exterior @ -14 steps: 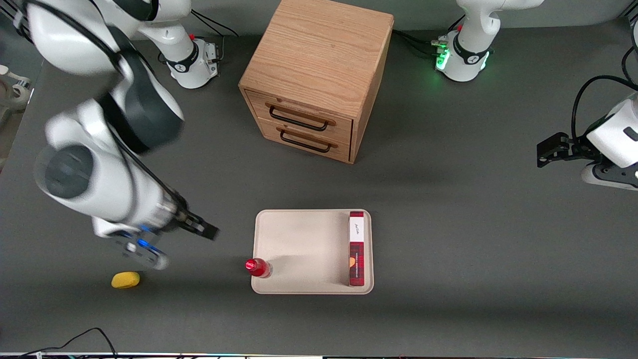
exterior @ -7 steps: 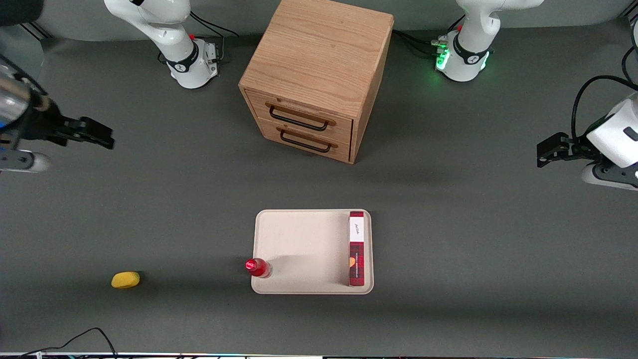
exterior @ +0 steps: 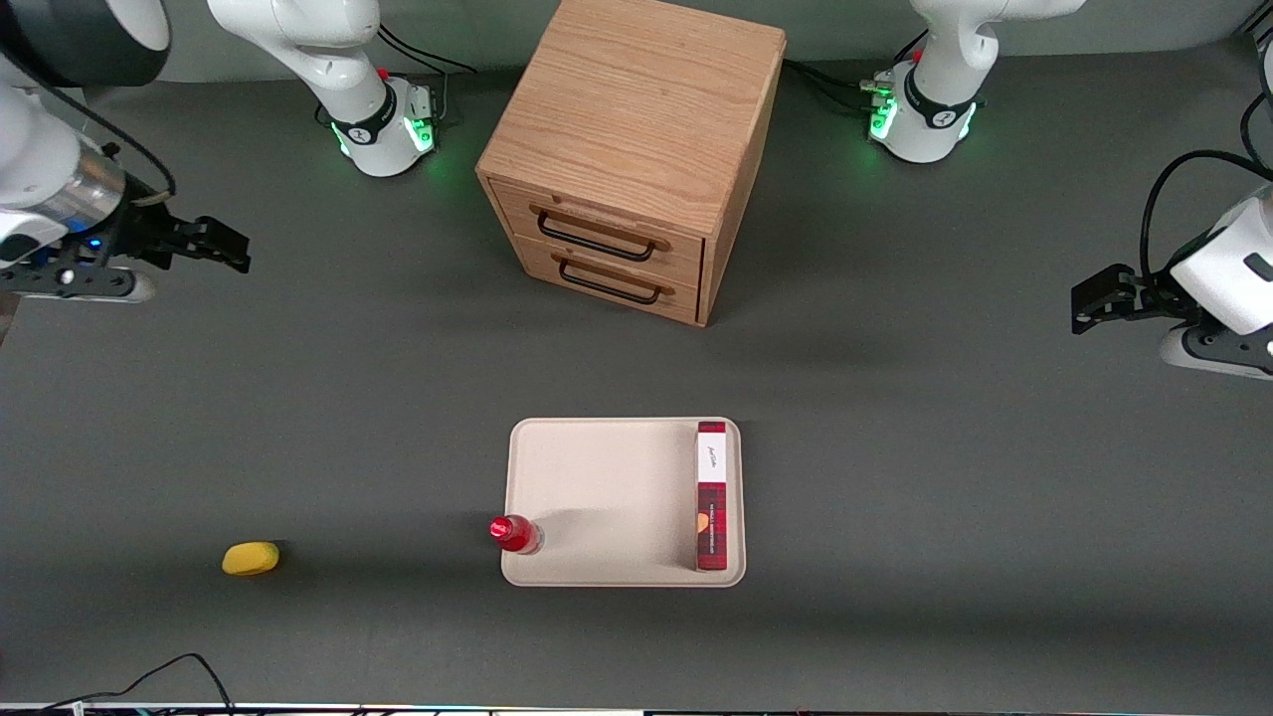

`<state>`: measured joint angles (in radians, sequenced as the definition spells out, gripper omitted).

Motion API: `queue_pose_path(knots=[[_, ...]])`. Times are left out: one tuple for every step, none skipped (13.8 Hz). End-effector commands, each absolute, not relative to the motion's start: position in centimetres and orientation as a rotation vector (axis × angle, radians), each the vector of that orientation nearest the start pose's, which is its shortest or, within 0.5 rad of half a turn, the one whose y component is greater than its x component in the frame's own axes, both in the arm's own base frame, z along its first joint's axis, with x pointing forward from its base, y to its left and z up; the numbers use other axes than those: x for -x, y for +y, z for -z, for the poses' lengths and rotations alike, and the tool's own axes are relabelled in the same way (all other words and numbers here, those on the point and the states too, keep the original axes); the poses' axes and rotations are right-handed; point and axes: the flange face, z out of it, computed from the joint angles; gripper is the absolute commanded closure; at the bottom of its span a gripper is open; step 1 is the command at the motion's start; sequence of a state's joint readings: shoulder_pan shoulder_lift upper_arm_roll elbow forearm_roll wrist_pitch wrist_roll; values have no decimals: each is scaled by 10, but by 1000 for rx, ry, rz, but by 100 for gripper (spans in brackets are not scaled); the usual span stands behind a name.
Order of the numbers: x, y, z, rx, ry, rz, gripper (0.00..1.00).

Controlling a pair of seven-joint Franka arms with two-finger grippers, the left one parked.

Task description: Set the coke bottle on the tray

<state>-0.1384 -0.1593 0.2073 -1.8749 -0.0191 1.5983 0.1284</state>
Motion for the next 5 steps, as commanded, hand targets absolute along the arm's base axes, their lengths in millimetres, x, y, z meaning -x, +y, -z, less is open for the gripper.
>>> queue_pose_path(knots=[[-489, 39, -577, 3161, 101, -131, 0], [-493, 36, -584, 3148, 117, -114, 0], [-496, 35, -588, 3120, 155, -119, 0], [-499, 25, -592, 3078, 213, -120, 0], [-499, 22, -592, 3068, 216, -121, 0]])
